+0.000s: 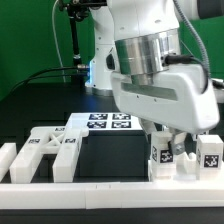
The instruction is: Assemble chair
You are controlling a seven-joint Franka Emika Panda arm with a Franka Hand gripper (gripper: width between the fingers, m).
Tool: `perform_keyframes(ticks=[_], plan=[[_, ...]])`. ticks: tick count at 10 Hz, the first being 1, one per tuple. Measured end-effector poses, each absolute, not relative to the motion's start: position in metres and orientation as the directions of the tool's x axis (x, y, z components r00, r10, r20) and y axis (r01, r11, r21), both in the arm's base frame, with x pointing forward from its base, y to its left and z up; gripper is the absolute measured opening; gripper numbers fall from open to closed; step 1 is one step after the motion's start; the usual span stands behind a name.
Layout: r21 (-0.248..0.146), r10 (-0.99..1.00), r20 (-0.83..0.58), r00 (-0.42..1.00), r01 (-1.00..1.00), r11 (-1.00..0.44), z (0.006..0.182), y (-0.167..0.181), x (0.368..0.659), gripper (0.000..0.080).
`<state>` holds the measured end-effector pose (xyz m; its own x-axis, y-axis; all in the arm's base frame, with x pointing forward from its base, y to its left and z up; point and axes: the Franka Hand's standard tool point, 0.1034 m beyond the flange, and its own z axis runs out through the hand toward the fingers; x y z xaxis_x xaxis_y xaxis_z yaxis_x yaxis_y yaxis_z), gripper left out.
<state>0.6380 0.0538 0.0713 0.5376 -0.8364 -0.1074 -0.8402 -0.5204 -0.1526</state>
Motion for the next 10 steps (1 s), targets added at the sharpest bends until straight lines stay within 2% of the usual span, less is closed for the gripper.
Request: perform_keyframes(ticks=[1, 2, 3, 5, 6, 7, 8, 9, 10], plan=[[-0.160, -0.793, -0.088, 0.603, -0.794, -0.586, 0.0686, 0.0524, 0.6346, 0.0571], [-0.164, -0.761, -0.079, 0.644, -0.761, -0.627, 0.0684, 0.0518, 0.6346, 0.0571], [-0.168, -0.720, -0.068, 0.691, -0.719, -0.674, 0.0685, 0.0512, 0.6347, 0.0633], [-0.164, -0.580, -0.034, 0.814, -0.577, -0.800, 0.0687, 0.0510, 0.6347, 0.0645], [-0.113, -0.394, 0.007, 0.919, -0.391, -0.913, 0.0723, 0.0528, 0.6371, 0.0649], [-0.092, -0.220, 0.034, 0.975, -0.216, -0.972, 0.0741, 0.0539, 0.6396, 0.0649], [-0.096, -0.244, 0.032, 0.969, -0.240, -0.966, 0.0735, 0.0529, 0.6392, 0.0649], [-0.096, -0.269, 0.029, 0.963, -0.265, -0.960, 0.0734, 0.0526, 0.6390, 0.0567], [-0.095, -0.269, 0.029, 0.963, -0.265, -0.960, 0.0733, 0.0524, 0.6390, 0.0434]])
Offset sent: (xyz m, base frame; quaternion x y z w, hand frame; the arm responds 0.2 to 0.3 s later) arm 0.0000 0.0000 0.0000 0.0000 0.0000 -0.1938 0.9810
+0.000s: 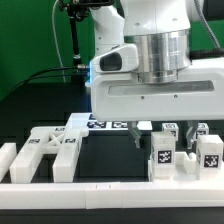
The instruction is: Assemble chair
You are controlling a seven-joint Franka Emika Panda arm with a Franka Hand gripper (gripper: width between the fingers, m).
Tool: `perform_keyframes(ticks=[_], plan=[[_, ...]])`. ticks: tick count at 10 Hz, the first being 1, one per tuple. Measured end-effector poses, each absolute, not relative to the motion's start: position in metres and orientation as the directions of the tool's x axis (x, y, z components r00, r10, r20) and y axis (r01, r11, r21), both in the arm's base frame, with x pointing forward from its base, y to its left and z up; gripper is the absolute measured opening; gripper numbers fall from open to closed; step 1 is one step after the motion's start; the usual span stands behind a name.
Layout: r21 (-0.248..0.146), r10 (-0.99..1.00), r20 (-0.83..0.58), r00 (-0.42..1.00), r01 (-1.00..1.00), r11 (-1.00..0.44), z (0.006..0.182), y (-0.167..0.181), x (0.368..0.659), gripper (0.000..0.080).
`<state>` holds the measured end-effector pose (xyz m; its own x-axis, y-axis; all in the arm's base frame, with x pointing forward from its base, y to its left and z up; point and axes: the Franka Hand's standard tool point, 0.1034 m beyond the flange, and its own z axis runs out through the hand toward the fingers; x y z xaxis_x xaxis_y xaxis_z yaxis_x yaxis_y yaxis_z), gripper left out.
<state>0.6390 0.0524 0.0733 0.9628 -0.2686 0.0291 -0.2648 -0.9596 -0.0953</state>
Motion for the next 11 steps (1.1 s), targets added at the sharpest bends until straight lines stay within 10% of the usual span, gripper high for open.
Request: perform_keyframes(ticks=[2, 5, 9, 11], plan=[[-0.099, -0.385, 0.017, 0.923, -0.381, -0.919, 0.0734, 0.0528, 0.6391, 0.0285], [-0.098, -0.662, -0.023, 0.749, -0.660, -0.745, 0.0733, 0.0545, 0.6402, 0.0285], [-0.090, -0.982, -0.130, 0.134, -0.988, -0.123, 0.0746, 0.0570, 0.6460, 0.0285], [-0.091, -0.984, -0.133, 0.122, -0.990, -0.110, 0.0740, 0.0564, 0.6459, 0.0285]])
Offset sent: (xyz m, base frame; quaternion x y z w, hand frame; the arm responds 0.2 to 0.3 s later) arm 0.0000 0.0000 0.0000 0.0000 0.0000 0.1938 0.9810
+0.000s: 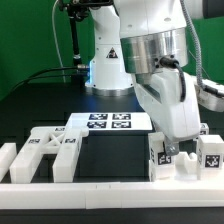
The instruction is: Assemble chair
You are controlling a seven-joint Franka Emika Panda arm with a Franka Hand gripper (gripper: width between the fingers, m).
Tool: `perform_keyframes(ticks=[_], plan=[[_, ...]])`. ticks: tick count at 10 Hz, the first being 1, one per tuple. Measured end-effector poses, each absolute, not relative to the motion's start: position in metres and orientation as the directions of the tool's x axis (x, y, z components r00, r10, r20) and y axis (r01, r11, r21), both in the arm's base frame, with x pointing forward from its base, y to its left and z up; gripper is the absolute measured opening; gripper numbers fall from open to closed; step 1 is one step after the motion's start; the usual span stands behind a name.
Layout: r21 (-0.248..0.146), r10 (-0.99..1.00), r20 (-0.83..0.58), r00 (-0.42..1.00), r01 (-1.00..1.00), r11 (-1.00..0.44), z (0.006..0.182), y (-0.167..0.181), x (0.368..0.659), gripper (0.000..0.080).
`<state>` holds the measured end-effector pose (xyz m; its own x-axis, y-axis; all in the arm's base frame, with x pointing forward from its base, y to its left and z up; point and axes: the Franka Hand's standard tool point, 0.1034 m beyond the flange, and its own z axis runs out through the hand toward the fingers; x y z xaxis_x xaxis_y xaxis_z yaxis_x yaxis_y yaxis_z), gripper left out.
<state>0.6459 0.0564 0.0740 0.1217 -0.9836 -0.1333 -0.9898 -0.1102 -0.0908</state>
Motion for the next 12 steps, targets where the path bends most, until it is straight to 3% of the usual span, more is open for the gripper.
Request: perform_keyframes(ticks=[2, 4, 5, 6, 7, 9, 11, 12], plan=[[-0.098, -0.968, -0.120, 0.223, -0.972, -0.212, 0.073, 0.055, 0.645, 0.0285], [-0.109, -0.741, -0.085, 0.666, -0.745, -0.658, 0.070, 0.054, 0.642, 0.0292], [-0.104, -0.677, -0.088, 0.731, -0.683, -0.723, 0.069, 0.056, 0.639, 0.0491], [-0.110, -0.639, -0.079, 0.765, -0.644, -0.757, 0.069, 0.055, 0.640, 0.0491], [-0.113, -0.598, -0.073, 0.798, -0.603, -0.790, 0.069, 0.054, 0.640, 0.0620], [-0.116, -0.453, -0.049, 0.890, -0.455, -0.883, 0.070, 0.053, 0.640, 0.0640], [-0.083, -0.105, 0.001, 0.994, -0.105, -0.991, 0.073, 0.046, 0.642, 0.0648], [-0.085, -0.032, 0.007, 0.999, -0.032, -0.996, 0.073, 0.038, 0.643, 0.0649]])
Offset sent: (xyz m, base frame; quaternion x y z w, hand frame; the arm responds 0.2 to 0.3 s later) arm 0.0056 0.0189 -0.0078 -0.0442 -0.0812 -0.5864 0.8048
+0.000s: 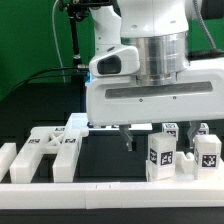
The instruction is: Assemble chair
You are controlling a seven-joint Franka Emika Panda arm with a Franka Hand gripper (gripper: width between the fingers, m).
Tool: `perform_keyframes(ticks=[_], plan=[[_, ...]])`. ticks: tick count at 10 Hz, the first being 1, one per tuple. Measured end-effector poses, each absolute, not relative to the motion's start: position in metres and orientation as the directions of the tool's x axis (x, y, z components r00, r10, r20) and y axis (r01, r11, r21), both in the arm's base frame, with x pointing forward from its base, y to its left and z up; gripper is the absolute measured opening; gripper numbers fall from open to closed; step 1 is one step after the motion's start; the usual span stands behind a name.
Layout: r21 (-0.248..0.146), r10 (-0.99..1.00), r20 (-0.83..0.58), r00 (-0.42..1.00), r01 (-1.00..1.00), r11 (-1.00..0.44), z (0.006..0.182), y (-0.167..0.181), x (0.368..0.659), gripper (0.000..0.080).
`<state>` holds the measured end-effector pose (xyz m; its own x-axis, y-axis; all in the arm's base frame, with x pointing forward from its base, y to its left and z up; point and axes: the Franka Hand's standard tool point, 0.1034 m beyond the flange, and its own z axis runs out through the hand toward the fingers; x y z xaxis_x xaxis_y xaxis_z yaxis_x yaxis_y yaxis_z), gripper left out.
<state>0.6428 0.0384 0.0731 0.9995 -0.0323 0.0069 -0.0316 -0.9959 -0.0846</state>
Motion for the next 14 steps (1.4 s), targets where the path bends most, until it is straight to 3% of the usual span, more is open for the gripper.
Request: perform_keyframes(ticks=[3, 4, 5, 6, 7, 11, 14], plan=[[-0.080, 0.008, 0.028, 1.000, 0.010, -0.997, 0.070, 0.029, 0.644, 0.0649], [-0.081, -0.016, 0.026, 1.000, -0.013, -0.997, 0.070, 0.028, 0.644, 0.0535], [-0.083, -0.047, 0.024, 0.999, -0.045, -0.996, 0.070, 0.028, 0.644, 0.0535], [-0.085, -0.133, 0.016, 0.991, -0.132, -0.988, 0.069, 0.028, 0.644, 0.0352], [-0.085, -0.171, 0.013, 0.985, -0.169, -0.982, 0.069, 0.028, 0.644, 0.0286], [-0.085, -0.582, -0.030, 0.812, -0.583, -0.808, 0.070, 0.038, 0.644, 0.0286], [-0.095, -0.894, -0.112, 0.434, -0.900, -0.425, 0.070, 0.048, 0.645, 0.0288]])
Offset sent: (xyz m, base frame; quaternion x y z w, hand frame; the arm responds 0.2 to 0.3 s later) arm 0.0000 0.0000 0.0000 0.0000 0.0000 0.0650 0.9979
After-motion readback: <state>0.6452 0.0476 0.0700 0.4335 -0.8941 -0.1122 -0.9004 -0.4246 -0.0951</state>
